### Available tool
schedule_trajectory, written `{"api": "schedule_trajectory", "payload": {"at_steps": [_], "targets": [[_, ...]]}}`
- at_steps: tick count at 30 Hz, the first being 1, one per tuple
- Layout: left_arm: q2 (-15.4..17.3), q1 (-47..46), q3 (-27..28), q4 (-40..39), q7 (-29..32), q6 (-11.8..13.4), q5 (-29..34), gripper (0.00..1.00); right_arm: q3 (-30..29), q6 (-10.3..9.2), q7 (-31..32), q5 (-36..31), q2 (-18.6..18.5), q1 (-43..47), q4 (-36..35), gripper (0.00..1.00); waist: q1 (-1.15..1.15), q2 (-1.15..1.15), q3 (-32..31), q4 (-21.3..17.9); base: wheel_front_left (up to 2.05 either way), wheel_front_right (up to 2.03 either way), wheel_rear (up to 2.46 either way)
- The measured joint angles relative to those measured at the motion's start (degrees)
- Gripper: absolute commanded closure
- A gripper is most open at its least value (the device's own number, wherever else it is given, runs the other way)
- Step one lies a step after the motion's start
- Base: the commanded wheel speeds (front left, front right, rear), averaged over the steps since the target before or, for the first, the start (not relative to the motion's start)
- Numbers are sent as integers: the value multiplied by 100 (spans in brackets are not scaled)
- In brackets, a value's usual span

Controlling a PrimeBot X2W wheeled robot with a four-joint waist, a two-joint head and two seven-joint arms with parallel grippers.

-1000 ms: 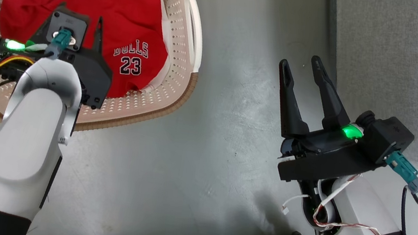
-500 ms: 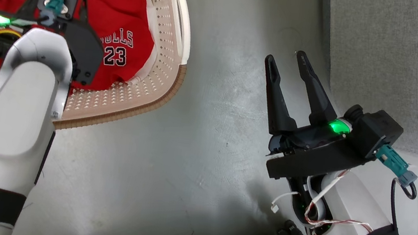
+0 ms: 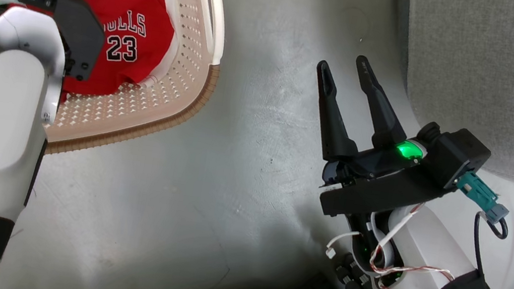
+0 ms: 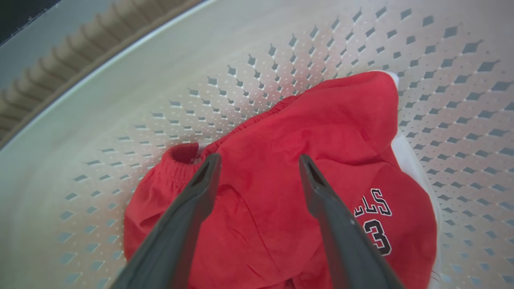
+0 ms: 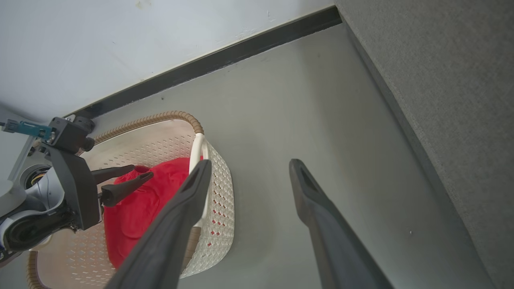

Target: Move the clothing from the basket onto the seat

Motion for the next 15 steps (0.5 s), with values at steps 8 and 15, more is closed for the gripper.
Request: {"api": "schedule_trajectory", "payload": {"at_steps": [8,15], "targets": [[171,-254,33,75,94,2,134,0,131,-15,0,103,1,-10,-23,0,0,-1,231,-83,0,0,0],[260,-328,103,171,130,3,176,0,152,-15,0,142,2,-66,11,0,0,-1,374,-147,0,0,0]]}}
